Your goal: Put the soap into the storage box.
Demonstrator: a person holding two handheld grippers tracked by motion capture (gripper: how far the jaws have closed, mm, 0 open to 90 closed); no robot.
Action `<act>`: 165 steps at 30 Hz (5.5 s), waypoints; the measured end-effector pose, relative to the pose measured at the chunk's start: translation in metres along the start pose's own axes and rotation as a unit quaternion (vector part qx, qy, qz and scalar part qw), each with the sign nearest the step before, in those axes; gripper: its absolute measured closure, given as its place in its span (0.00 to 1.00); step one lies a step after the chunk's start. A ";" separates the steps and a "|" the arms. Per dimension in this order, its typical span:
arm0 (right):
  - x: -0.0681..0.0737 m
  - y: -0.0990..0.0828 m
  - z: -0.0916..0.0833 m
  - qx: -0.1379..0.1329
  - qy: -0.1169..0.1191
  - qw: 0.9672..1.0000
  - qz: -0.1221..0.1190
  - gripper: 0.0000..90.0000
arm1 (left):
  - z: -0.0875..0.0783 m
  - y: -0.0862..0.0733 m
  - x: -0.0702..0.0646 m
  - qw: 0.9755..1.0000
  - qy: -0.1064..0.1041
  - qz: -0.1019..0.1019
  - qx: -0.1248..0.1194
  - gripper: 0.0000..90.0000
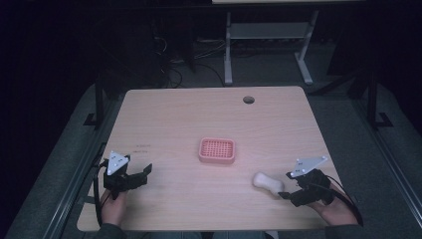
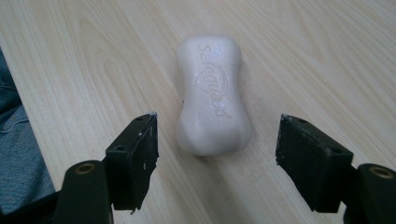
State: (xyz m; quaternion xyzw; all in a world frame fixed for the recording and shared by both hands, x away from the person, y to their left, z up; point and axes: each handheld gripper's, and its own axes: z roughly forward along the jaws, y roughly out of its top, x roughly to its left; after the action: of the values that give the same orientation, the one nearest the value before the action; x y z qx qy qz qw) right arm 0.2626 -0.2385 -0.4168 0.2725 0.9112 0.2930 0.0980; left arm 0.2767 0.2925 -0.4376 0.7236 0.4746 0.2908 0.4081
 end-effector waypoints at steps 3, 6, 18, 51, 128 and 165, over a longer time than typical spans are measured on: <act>0.000 0.003 0.002 0.002 0.000 1.000 -0.003 0.33 | 0.000 0.001 0.000 1.000 0.000 0.008 0.002 0.16; 0.000 0.006 0.003 0.003 0.003 1.000 -0.005 0.33 | 0.000 0.001 -0.001 1.000 0.000 0.007 0.002 0.16; 0.004 0.024 0.015 0.012 0.007 0.999 -0.029 0.34 | 0.001 0.000 0.000 1.000 -0.002 0.007 0.004 0.16; -0.002 0.038 0.058 0.094 0.018 0.994 -0.045 0.47 | 0.002 0.001 -0.001 1.000 -0.005 0.008 0.007 0.16; -0.019 0.090 0.055 0.091 0.056 0.991 -0.075 0.54 | 0.002 0.002 0.000 1.000 -0.007 0.001 0.002 0.16; -0.029 0.134 0.064 0.092 0.068 0.988 -0.099 0.54 | 0.003 0.002 -0.001 1.000 -0.007 0.002 0.006 0.16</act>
State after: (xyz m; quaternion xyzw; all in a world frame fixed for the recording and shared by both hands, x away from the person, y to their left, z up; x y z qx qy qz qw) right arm 0.3666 -0.1327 -0.3892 0.1684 0.9613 0.2146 0.0385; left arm 0.2794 0.2906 -0.4376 0.7291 0.4723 0.2832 0.4064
